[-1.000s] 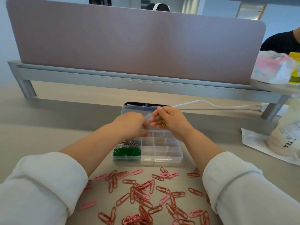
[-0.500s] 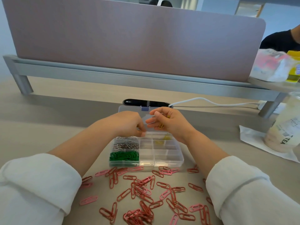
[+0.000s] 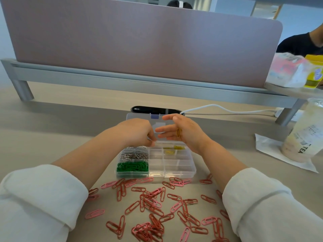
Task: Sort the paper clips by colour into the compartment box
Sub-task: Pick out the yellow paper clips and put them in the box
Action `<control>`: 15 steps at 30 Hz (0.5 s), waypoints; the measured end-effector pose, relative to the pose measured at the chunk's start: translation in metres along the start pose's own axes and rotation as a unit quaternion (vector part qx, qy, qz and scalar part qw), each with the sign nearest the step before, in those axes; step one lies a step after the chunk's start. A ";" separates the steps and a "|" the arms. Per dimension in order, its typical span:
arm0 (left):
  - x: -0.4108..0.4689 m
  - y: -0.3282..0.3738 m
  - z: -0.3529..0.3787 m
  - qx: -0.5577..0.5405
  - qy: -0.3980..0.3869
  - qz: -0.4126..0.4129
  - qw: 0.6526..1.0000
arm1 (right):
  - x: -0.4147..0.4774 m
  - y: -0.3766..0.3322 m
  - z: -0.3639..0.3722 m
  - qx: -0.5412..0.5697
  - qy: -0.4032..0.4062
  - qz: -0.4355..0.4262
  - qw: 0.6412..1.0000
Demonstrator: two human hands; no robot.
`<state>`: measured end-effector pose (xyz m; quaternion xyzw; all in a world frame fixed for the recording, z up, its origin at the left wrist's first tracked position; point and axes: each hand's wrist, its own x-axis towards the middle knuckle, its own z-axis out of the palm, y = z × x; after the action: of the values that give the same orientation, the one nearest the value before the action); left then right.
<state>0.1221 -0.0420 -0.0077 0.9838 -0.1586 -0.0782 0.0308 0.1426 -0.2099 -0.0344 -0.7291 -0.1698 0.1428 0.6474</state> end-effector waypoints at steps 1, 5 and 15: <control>0.000 0.000 0.000 0.001 -0.001 -0.001 1.000 | 0.000 0.000 0.000 -0.014 -0.004 -0.003 1.000; 0.001 0.000 0.000 0.001 -0.002 -0.001 1.000 | -0.001 -0.001 -0.002 -0.026 -0.016 -0.004 1.000; -0.003 0.006 -0.004 -0.028 0.012 -0.004 1.000 | -0.001 0.002 -0.010 -0.025 0.009 -0.018 0.999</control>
<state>0.1184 -0.0469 -0.0029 0.9840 -0.1520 -0.0708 0.0595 0.1463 -0.2190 -0.0353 -0.7432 -0.1802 0.1205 0.6329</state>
